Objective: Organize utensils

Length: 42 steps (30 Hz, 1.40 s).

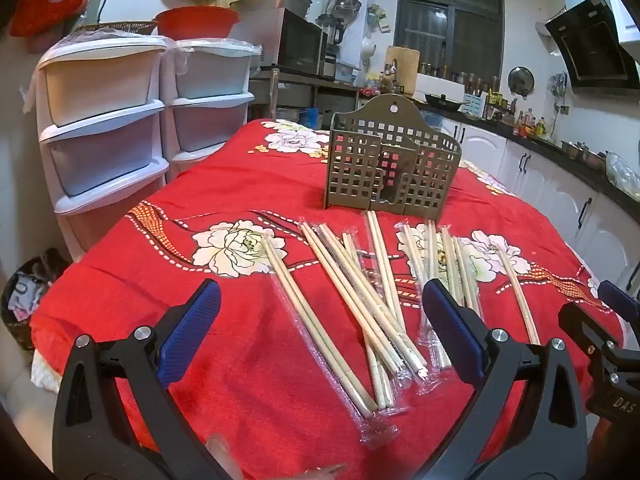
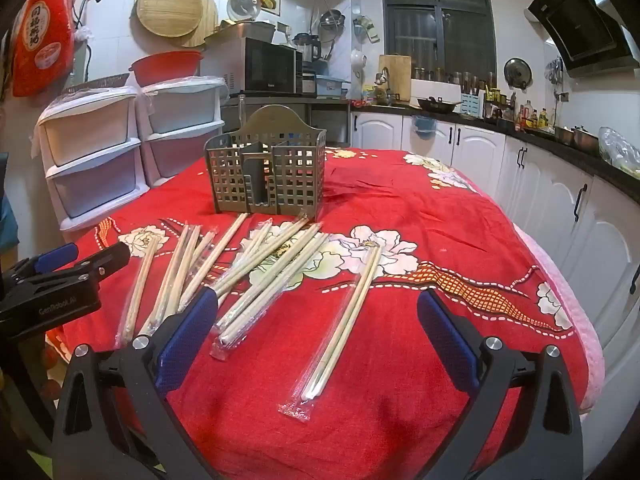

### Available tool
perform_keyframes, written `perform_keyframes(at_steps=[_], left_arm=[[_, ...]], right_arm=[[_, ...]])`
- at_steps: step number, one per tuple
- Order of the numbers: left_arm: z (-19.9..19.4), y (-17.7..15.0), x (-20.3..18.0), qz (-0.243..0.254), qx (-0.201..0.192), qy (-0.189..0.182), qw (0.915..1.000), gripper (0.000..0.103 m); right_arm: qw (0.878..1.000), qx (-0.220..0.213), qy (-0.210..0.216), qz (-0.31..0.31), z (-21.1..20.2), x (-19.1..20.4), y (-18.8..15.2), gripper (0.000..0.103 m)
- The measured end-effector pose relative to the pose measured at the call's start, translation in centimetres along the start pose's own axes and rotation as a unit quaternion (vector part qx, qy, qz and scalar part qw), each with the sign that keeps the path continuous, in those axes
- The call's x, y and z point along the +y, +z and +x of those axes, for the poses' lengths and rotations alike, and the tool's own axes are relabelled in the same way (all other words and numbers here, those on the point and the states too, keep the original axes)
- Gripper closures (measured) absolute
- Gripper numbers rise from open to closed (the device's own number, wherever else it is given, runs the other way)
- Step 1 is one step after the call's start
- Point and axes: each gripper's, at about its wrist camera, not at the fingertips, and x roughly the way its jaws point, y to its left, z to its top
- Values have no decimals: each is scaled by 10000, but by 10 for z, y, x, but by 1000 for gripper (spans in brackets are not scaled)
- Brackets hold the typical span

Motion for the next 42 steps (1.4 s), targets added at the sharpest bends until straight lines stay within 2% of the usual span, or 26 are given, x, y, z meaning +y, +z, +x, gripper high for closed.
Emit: perform_keyframes(at_steps=[42], left_arm=[[-1, 3, -1, 20, 0, 0, 10000, 10]], right_arm=[[10000, 4, -11, -4, 2, 0, 1, 6]])
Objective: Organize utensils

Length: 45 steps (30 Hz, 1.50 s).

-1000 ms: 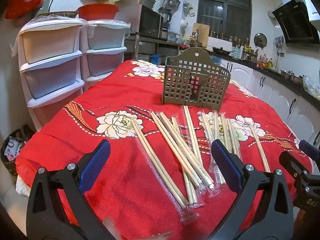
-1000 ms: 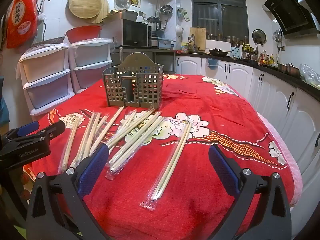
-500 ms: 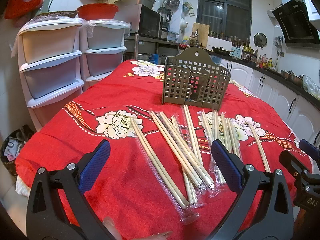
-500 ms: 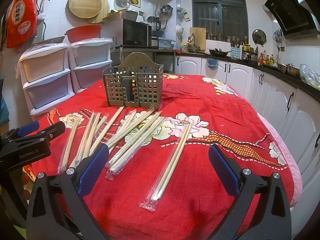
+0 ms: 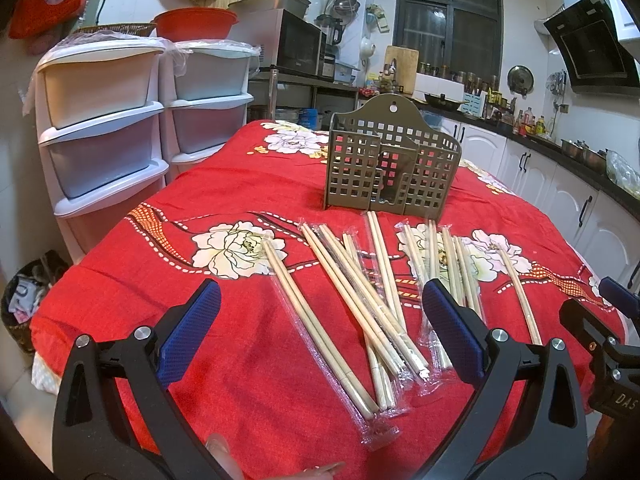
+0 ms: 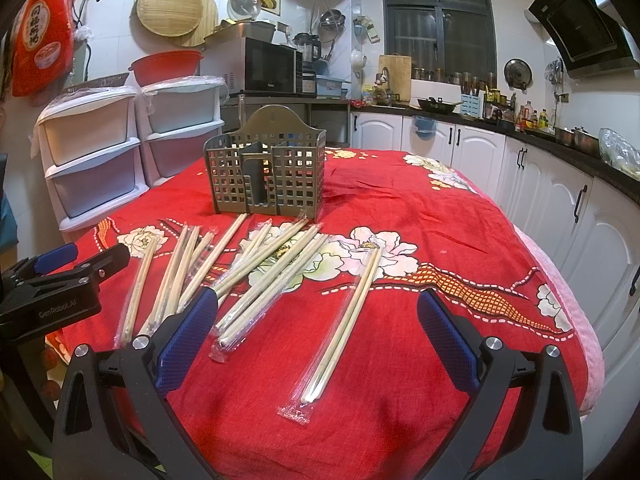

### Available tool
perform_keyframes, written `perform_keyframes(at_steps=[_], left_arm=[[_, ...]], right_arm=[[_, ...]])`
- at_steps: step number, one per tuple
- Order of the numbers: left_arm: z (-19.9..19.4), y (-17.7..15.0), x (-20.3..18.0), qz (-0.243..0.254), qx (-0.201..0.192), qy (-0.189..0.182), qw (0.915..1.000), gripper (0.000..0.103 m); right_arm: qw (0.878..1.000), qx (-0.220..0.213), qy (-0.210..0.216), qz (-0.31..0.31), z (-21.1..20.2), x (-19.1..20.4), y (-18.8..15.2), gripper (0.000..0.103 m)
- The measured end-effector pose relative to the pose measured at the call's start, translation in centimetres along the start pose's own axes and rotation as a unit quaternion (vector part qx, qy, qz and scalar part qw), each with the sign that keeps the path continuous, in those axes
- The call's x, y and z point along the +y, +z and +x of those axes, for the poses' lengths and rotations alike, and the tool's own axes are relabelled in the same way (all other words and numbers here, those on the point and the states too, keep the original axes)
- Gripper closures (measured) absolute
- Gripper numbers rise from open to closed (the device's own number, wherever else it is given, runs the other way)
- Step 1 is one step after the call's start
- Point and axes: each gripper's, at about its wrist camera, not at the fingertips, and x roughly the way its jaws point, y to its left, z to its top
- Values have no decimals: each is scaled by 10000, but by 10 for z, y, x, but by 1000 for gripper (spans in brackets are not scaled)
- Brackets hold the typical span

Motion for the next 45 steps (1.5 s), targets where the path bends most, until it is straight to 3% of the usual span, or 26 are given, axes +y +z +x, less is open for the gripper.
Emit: perform_keyframes(at_steps=[31, 45], left_arm=[[-2, 3, 4, -85, 8, -31, 10000, 10], [15, 4, 33, -316, 310, 121, 9989, 10]], right_arm=[[9998, 39, 132, -114, 3, 10, 2, 6], [9980, 392, 463, -199, 28, 10, 15, 6]])
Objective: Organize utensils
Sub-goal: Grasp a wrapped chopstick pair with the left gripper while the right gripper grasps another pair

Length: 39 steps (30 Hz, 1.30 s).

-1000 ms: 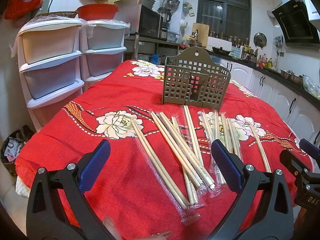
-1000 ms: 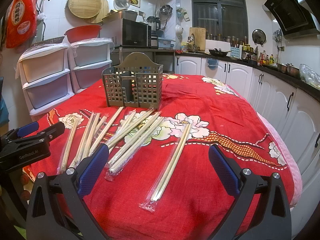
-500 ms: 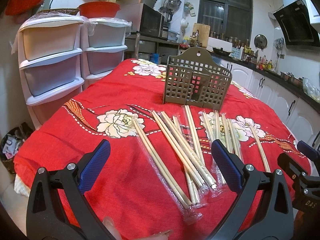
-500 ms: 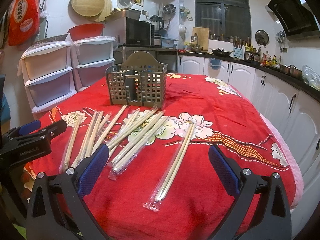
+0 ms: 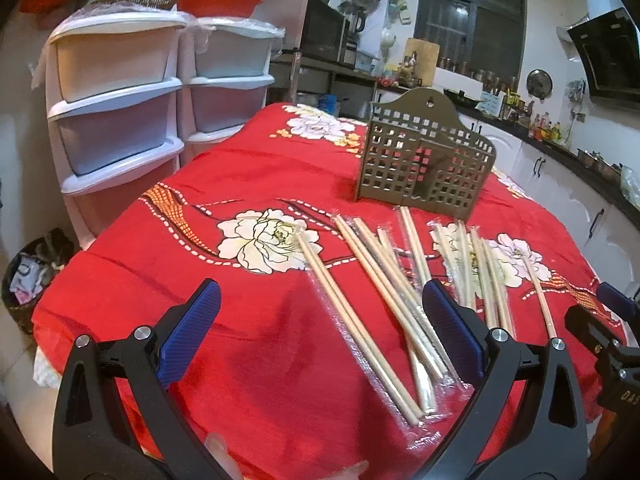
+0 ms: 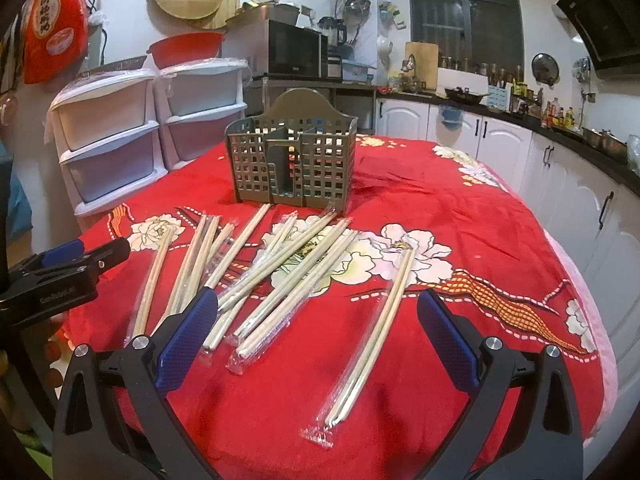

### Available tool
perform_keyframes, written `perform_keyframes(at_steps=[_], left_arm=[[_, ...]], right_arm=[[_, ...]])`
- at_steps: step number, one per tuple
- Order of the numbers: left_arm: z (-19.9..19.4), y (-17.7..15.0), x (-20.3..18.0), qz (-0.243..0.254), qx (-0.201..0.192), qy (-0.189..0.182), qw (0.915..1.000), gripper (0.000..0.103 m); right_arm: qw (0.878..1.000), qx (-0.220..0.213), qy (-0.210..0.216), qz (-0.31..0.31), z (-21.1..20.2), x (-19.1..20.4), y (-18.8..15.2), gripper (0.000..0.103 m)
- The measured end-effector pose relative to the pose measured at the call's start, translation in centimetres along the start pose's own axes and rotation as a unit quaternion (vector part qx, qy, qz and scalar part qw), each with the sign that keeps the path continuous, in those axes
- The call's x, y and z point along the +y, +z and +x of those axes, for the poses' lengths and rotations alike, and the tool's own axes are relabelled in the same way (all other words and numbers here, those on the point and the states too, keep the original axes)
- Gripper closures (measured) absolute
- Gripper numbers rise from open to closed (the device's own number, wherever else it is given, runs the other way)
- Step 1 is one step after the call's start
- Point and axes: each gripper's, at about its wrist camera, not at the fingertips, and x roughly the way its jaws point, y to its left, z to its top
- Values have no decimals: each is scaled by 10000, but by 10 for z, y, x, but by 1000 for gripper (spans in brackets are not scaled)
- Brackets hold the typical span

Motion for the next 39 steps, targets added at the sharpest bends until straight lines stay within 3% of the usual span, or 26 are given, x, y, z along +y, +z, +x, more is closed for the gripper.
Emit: perform_keyframes(at_steps=[14, 22, 27, 29, 31, 32, 37, 39], left_arm=[[17, 21, 15, -27, 241, -57, 9997, 10], [38, 32, 14, 72, 453, -396, 9982, 12], [58, 36, 14, 47, 748, -473, 9961, 26], [66, 38, 17, -22, 887, -578, 9944, 38], [73, 39, 20, -47, 960, -570, 9937, 48], [74, 39, 20, -66, 976, -602, 9934, 55], [84, 42, 25, -195, 1167, -739, 9902, 68], [88, 42, 26, -220, 1255, -731, 9892, 71]], right_arm=[[9993, 268, 266, -7, 32, -2, 22, 6], [9978, 602, 229, 148, 59, -26, 40, 6], [9953, 891, 275, 242, 80, -37, 50, 7], [9941, 995, 338, 253, 89, -39, 53, 9], [9914, 1207, 423, 263, 101, -41, 55, 25], [9900, 1294, 487, 281, 106, -42, 56, 28], [9842, 1653, 529, 344, 129, -45, 57, 48], [9826, 1738, 533, 380, 137, -47, 58, 50]])
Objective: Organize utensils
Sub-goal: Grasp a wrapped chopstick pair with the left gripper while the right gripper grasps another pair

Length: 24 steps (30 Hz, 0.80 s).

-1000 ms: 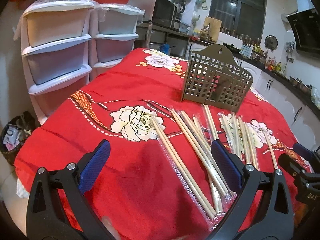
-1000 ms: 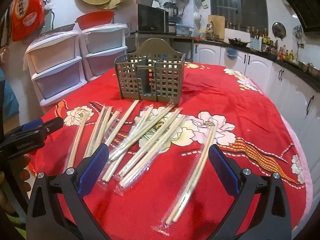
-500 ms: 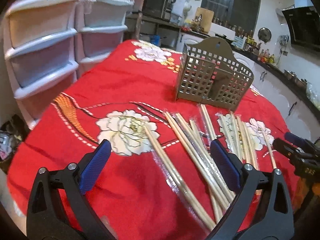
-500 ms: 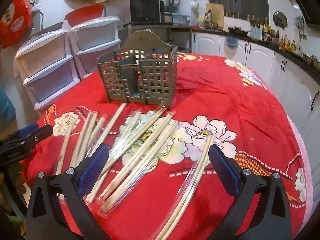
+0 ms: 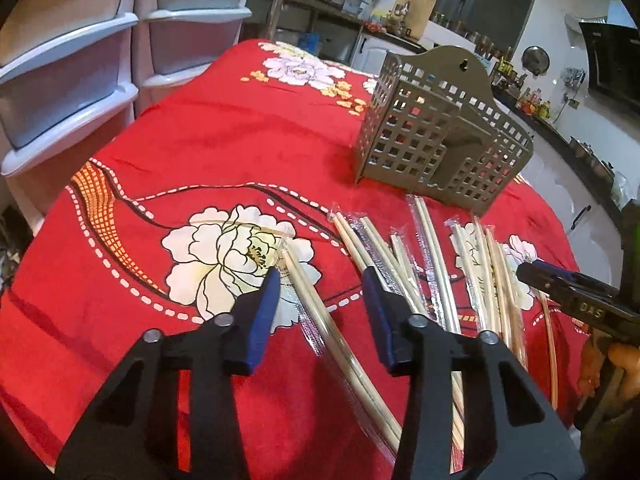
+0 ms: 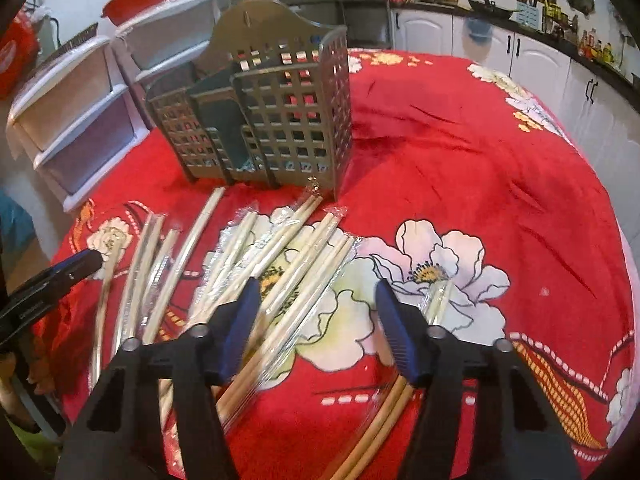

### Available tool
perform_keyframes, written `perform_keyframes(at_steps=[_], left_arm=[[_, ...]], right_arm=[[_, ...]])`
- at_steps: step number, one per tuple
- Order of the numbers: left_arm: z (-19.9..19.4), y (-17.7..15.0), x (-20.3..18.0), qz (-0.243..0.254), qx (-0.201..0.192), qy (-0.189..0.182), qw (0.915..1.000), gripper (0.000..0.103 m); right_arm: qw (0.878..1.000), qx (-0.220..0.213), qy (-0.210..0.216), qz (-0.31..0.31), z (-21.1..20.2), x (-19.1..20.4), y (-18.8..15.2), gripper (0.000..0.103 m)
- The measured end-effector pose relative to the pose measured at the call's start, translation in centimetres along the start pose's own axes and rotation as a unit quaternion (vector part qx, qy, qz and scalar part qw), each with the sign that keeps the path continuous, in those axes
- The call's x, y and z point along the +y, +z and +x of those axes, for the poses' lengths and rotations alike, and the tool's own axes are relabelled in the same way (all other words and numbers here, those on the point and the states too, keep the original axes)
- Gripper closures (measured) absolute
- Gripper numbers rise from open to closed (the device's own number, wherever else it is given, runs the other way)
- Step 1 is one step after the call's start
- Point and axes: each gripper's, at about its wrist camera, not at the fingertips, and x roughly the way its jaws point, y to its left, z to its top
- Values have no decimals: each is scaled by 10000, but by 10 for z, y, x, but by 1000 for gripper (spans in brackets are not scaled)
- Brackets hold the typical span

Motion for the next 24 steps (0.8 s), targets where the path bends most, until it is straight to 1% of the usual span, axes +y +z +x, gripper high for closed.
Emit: perform_keyframes(at_steps=[4, 9, 12, 14, 15, 19, 24], left_arm=[[6, 3, 4, -55, 155, 41, 9999, 72], [12, 7, 10, -128, 325, 153, 9993, 73], [19, 10, 13, -169, 464, 151, 9987, 73], [25, 12, 14, -215, 567, 127, 9981, 78], [27, 13, 15, -238, 593, 128, 9979, 79], [35, 19, 15, -286, 676, -13, 9973, 79], [44, 27, 14, -197, 740, 79, 9970, 86]], right_arm=[[9996, 186, -23, 199, 13, -9, 6, 55], [9992, 292, -44, 285, 22, -17, 13, 62], [9989, 349, -45, 313, 26, -20, 18, 63], [9988, 385, -75, 304, 29, -21, 20, 64], [9987, 401, -72, 313, 30, -22, 21, 65], [9987, 444, -128, 220, 34, -23, 24, 66], [9981, 563, -251, -35, 39, -21, 27, 67]])
